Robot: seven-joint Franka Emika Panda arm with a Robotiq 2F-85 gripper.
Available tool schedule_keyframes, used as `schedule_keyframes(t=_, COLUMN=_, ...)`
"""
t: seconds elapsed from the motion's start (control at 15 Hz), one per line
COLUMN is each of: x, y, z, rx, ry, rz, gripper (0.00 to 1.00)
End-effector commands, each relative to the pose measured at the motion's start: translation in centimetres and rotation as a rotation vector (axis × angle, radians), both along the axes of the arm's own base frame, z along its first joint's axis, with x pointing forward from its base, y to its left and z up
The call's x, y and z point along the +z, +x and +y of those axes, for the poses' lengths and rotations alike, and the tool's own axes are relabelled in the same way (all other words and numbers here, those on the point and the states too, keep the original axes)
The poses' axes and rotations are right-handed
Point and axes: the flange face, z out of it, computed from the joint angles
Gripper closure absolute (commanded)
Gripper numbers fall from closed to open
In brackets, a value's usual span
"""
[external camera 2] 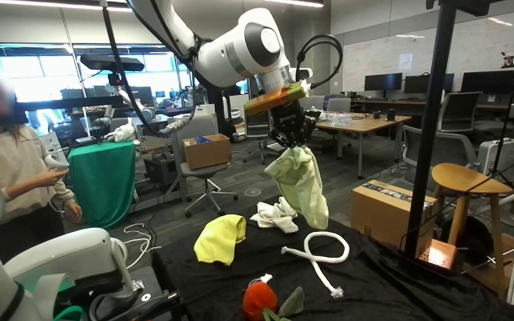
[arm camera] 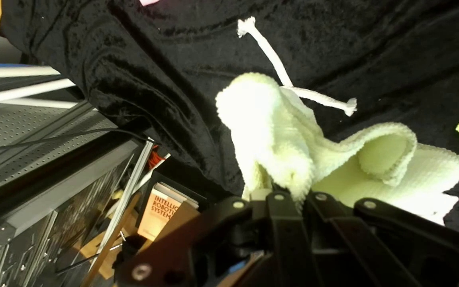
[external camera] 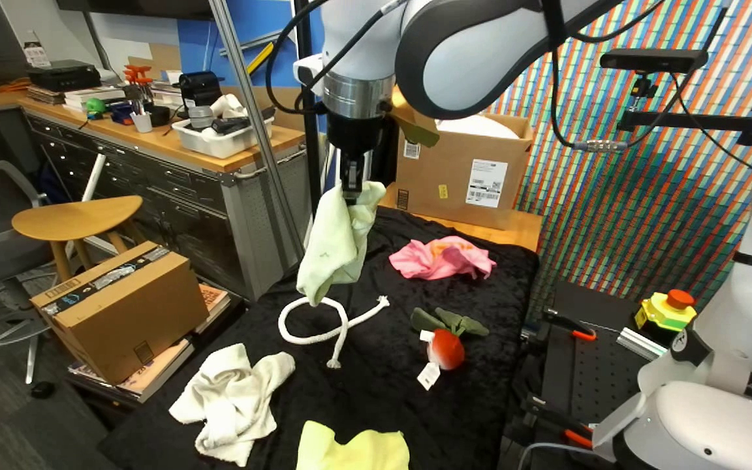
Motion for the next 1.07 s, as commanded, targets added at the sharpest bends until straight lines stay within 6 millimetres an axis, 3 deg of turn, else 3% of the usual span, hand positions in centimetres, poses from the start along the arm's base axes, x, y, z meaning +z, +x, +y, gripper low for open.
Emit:
schedule_keyframes(t=0.0, x=-1.2, y=2.4, z=0.6, rx=-0.068, ry=-0.029, rz=-0.03, gripper=0.95)
schedule_keyframes(t=0.27, x=-2.6, y=3.9, z=0.4, rx=-0.131, ry=-0.045, rz=-0.046, gripper=0.91)
schedule_keyframes(t=0.33, x=-2.9, y=4.2, z=0.3, rx=-0.145, ry=-0.047, rz=-0.045, gripper=0.68)
schedule_keyframes(t=0.53, x=-2.9, y=4.6, z=-0.1, rx=-0.18, ry=-0.05, rz=-0.063, gripper=0.59)
schedule_keyframes(t=0.8, x=-2.5, y=4.7, z=-0.5, rx=-0.204, ry=-0.062, rz=-0.081, gripper=0.28)
schedule_keyframes(t=1.0, x=-2.5, y=4.5, z=0.4, rx=-0.189, ry=-0.057, rz=-0.091, gripper=0.06)
